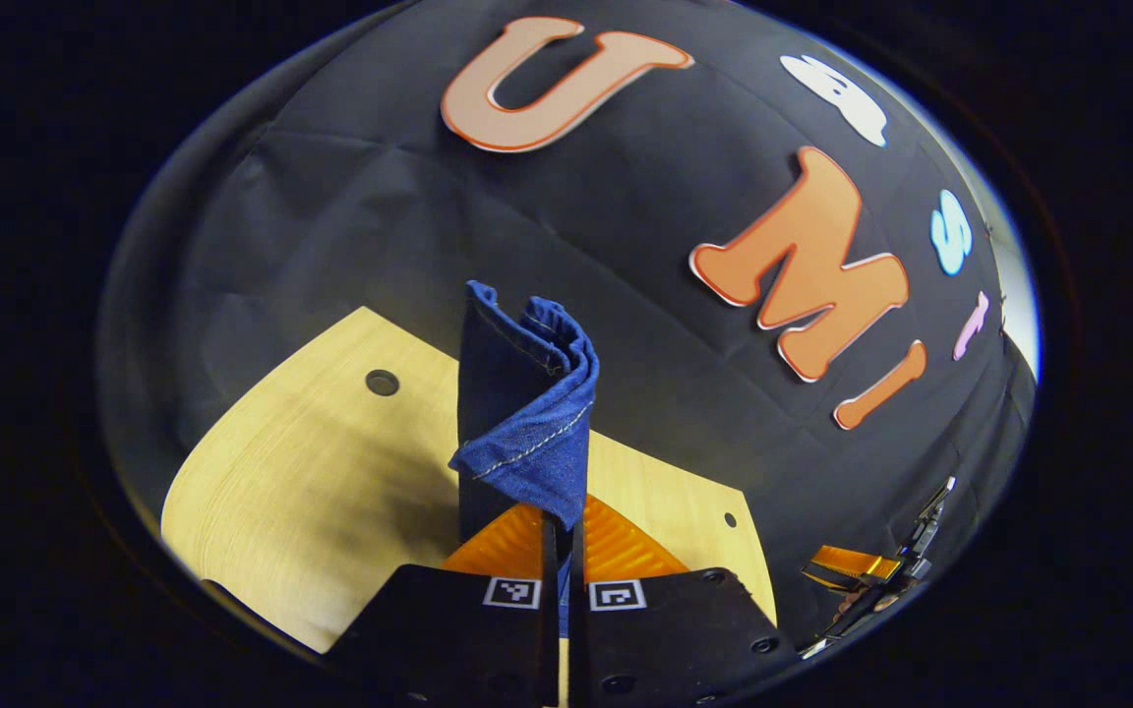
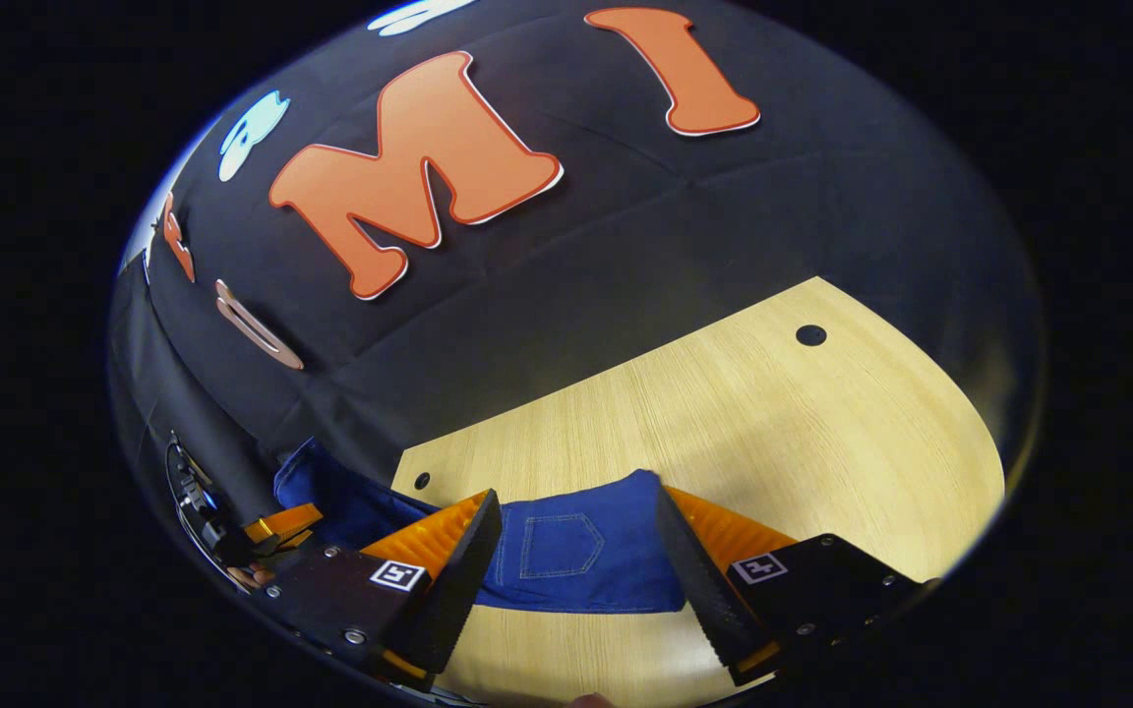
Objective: Grasp the waist and the cuffs of the jeans and fold them to make the two legs overlap; first hold the waist and fold one-third of the jeans toward the cuffs, then hold the cuffs and fold the remaining one-third in the same direction to finish folding.
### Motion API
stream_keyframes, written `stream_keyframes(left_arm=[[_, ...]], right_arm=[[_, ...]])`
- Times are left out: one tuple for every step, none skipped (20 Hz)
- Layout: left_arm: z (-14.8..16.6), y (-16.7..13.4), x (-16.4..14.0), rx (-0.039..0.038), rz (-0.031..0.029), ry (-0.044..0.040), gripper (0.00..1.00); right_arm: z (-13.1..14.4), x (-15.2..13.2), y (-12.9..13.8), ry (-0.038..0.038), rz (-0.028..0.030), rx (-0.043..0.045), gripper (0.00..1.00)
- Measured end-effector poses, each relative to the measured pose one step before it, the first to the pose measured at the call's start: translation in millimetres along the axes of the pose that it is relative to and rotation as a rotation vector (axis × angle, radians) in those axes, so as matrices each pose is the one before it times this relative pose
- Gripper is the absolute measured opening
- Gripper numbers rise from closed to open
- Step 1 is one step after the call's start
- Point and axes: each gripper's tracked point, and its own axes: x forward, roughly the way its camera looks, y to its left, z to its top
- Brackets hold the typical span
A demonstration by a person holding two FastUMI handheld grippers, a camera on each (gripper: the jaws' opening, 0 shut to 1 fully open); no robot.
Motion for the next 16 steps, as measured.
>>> stream_keyframes(left_arm=[[-6.80, -13.43, 4.41, 0.01839, -0.00548, 0.00571, 0.04], [-7.32, -14.48, 4.38, 0.02112, -0.01457, 0.01468, 0.04], [-8.86, -15.12, 6.42, 0.01796, -0.00749, 0.01134, 0.04], [-8.16, -14.13, 7.23, 0.01974, -0.00992, 0.01656, 0.04], [-8.13, -11.44, 7.78, 0.01666, -0.00299, 0.01382, 0.04], [-8.37, -13.45, 5.52, 0.01661, -0.01115, 0.01485, 0.04], [-8.51, -11.87, 7.36, 0.01483, -0.00476, 0.01497, 0.04], [-9.96, -9.01, 9.76, 0.01637, 0.00136, 0.02421, 0.04], [-9.77, -7.98, 10.66, 0.01562, 0.00535, 0.01729, 0.04], [-9.63, -8.36, 7.41, 0.01392, 0.00325, 0.02242, 0.04], [-8.21, -8.99, 9.01, 0.01443, 0.00466, 0.02086, 0.04], [-8.80, -6.92, 7.91, 0.02647, 0.01426, 0.02868, 0.04], [-7.82, -6.45, 5.41, 0.04126, 0.02171, 0.02393, 0.04], [-6.71, -4.31, 4.50, 0.05207, 0.03275, 0.01889, 0.04], [-3.87, -5.40, -0.60, 0.05399, 0.02361, 0.00538, 0.05], [0.01, -4.86, -2.53, 0.05354, 0.00408, 0.00237, 0.07]], right_arm=[[1.18, -1.46, -4.56, -0.00268, 0.00248, -0.00464, 0.97], [1.42, -2.10, -5.83, -0.00017, -0.00390, -0.00315, 0.97], [0.84, -1.41, -4.56, -0.00146, 0.00071, -0.00095, 0.97], [0.76, -1.60, -5.18, 0.00070, 0.00191, -0.00134, 0.97], [1.30, -0.72, -6.70, -0.00103, -0.00385, 0.00089, 0.97], [0.36, 0.17, -4.15, 0.00139, 0.00513, 0.00007, 0.97], [0.62, -0.80, -5.82, 0.00240, -0.00338, 0.00336, 0.97], [1.23, -1.16, -4.76, 0.00022, 0.00600, 0.00291, 0.97], [0.62, -0.60, -5.36, 0.00255, -0.00179, 0.00386, 0.97], [1.26, -0.23, -5.20, -0.00195, 0.00027, 0.00376, 0.97], [0.40, -0.66, -3.85, 0.00316, 0.00223, 0.00150, 0.97], [0.21, -0.31, -5.17, 0.00196, -0.00232, 0.00158, 0.97], [0.21, 0.50, -2.92, 0.00148, 0.00317, -0.00201, 0.97], [-0.45, -0.88, -4.26, 0.00251, -0.00608, -0.00184, 0.97], [1.01, 0.18, -2.61, -0.00421, 0.00270, -0.00536, 0.97], [0.37, -0.63, -2.53, -0.00133, -0.00576, -0.00648, 0.97]])
